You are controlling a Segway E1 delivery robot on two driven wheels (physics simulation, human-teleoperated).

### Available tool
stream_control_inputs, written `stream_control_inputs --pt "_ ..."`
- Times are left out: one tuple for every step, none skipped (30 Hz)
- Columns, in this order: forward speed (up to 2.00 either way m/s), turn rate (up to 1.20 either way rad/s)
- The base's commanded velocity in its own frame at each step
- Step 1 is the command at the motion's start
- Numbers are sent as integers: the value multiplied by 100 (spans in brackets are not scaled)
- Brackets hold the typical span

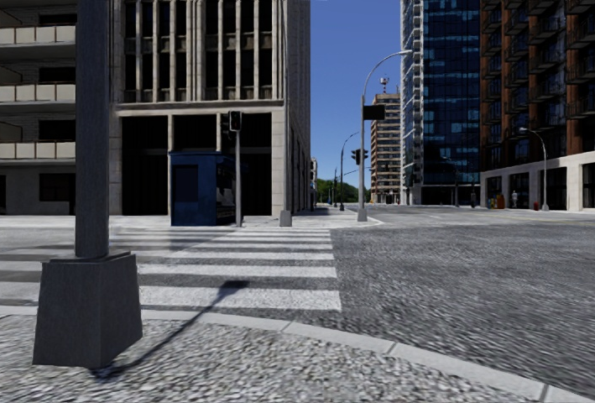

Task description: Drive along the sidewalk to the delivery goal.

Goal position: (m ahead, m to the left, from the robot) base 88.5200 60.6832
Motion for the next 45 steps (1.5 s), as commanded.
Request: stream_control_inputs --pt "200 0" --pt "200 0" --pt "200 0" --pt "200 25" --pt "200 42" --pt "200 42" --pt "200 41" --pt "200 0" --pt "200 0" --pt "200 0" --pt "200 0" --pt "200 0" --pt "200 0" --pt "200 0" --pt "200 0" --pt "200 0" --pt "200 0" --pt "200 0" --pt "200 0" --pt "200 0" --pt "200 0" --pt "200 0" --pt "200 0" --pt "200 0" --pt "200 0" --pt "200 0" --pt "200 0" --pt "200 0" --pt "200 0" --pt "200 0" --pt "200 0" --pt "200 0" --pt "200 0" --pt "200 0" --pt "200 0" --pt "200 0" --pt "200 0" --pt "200 0" --pt "200 0" --pt "200 0" --pt "200 0" --pt "200 0" --pt "200 0" --pt "200 0" --pt "200 0"
